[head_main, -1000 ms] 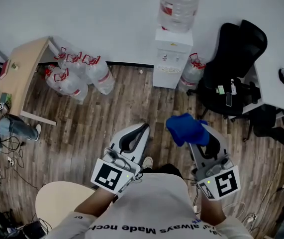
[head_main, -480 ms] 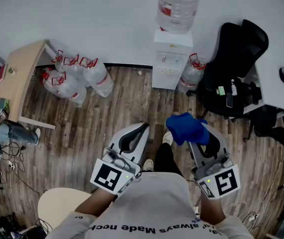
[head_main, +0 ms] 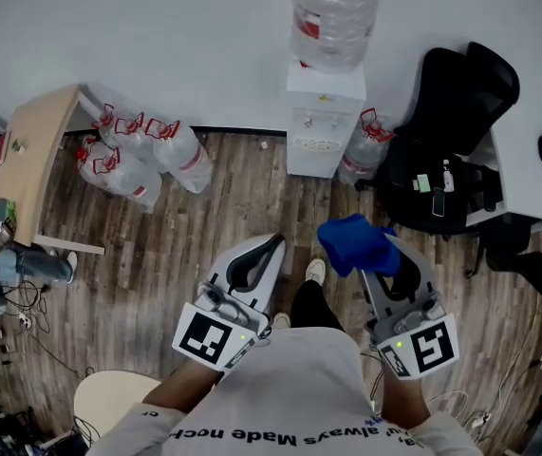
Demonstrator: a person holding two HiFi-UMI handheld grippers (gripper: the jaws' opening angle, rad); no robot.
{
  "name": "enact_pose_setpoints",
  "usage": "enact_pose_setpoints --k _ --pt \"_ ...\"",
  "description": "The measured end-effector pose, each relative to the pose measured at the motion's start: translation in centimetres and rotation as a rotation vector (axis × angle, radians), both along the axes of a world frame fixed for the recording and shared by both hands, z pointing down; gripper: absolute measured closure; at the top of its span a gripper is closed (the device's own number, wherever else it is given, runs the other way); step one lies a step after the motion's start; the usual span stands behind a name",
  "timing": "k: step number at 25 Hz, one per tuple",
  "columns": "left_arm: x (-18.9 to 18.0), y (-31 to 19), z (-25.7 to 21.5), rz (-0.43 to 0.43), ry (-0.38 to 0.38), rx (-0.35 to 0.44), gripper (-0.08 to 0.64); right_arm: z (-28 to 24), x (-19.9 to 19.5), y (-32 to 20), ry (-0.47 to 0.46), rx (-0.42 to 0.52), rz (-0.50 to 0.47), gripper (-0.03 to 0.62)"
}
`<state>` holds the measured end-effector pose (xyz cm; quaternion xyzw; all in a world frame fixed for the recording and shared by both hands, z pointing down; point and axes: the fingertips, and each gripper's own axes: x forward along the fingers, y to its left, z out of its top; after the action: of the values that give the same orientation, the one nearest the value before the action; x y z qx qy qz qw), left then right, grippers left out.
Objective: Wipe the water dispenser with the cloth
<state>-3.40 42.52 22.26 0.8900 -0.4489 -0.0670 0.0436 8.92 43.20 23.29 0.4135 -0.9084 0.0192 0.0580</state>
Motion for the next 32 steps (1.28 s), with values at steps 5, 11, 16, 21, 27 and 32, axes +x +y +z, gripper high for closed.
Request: enact_pose_setpoints --k 5,11,16,21,27,32 --pt "1.3 -3.5 -0.1 -0.011 -0.002 -0.004 0.538 0.0 1.6 -3.4 -0.005 -0.005 -0.001 0.462" --pt "3.3 -7.3 -0.2 -0.011 -0.011 -0.012 0.538 0.1 3.8 -7.2 -0.016 -0.014 0.004 0.462" --pt "5.2 -10.5 -0.5 -0.013 -0.016 -0.015 0.538 0.0 5.7 -10.4 -0.021 -0.018 0.002 0.462" --pt "7.0 -13.6 -0.5 -0.014 -0.024 -0.018 0.538 -0.1 7.4 -13.4 -0.024 -0.02 -0.002 0.462" --pt "9.3 -17.6 -0.5 -0.019 -0.026 -0.025 0.538 0.0 9.6 -17.1 -0.021 -0.032 -0.009 0.462" --pt "10.2 -19.7 -1.2 -0.032 -0.019 -0.014 0.538 0.2 10.7 -19.5 -0.011 -0.035 -0.023 0.462"
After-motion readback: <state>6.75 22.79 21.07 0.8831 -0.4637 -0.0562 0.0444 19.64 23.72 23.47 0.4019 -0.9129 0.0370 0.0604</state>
